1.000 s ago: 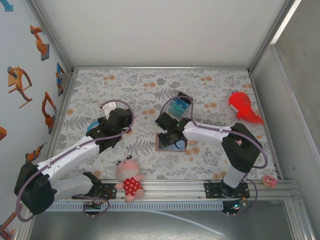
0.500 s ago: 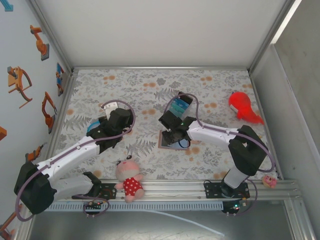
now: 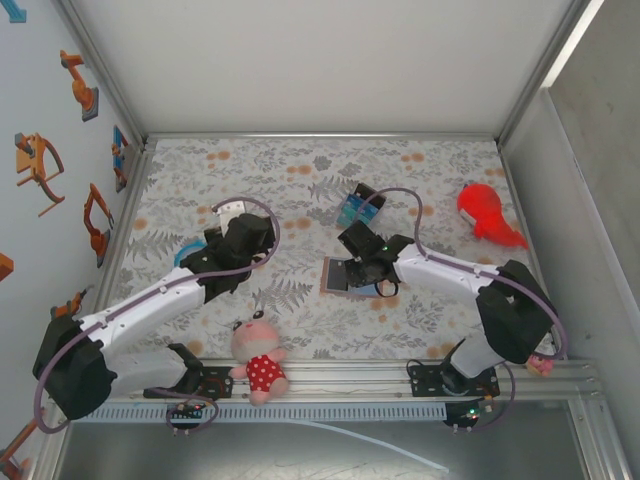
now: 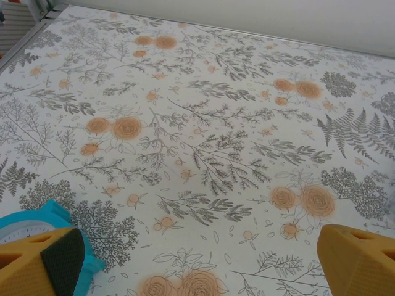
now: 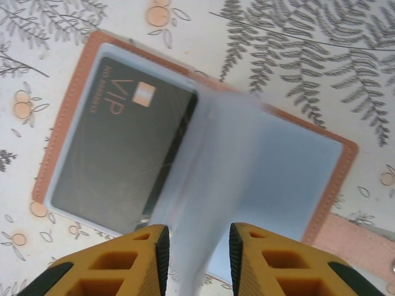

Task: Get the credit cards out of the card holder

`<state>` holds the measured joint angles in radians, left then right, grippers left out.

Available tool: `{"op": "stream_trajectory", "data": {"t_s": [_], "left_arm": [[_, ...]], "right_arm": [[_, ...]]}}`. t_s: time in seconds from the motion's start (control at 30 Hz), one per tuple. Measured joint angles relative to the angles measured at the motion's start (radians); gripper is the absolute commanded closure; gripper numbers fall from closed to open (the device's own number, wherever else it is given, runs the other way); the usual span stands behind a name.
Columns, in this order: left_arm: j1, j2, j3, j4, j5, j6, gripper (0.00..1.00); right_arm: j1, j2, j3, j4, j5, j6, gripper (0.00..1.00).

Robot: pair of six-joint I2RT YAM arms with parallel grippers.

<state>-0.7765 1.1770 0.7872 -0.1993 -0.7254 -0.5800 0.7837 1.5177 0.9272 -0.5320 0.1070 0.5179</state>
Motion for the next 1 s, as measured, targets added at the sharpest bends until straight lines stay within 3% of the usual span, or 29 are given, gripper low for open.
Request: {"op": "stream_trajectory", "data": {"t_s": [0.6, 0.8, 1.0], "left_arm": [[-0.016, 0.078, 0.024, 0.005, 0.057, 0.027, 0.03], [-0.016, 0.085, 0.024, 0.010, 0.067, 0.027, 0.03], [-0.016, 0.093, 0.024, 0.026, 0.073, 0.027, 0.03]], "right_arm": [[-0.200, -0.060, -0.115, 0.024, -0.018, 0.032, 0.70], [-0.207, -0.130, -0.111, 0.032, -0.044, 0.046, 0.73], [-0.198, -0.102, -0.077, 0.085, -0.112, 0.085, 0.71]]}}
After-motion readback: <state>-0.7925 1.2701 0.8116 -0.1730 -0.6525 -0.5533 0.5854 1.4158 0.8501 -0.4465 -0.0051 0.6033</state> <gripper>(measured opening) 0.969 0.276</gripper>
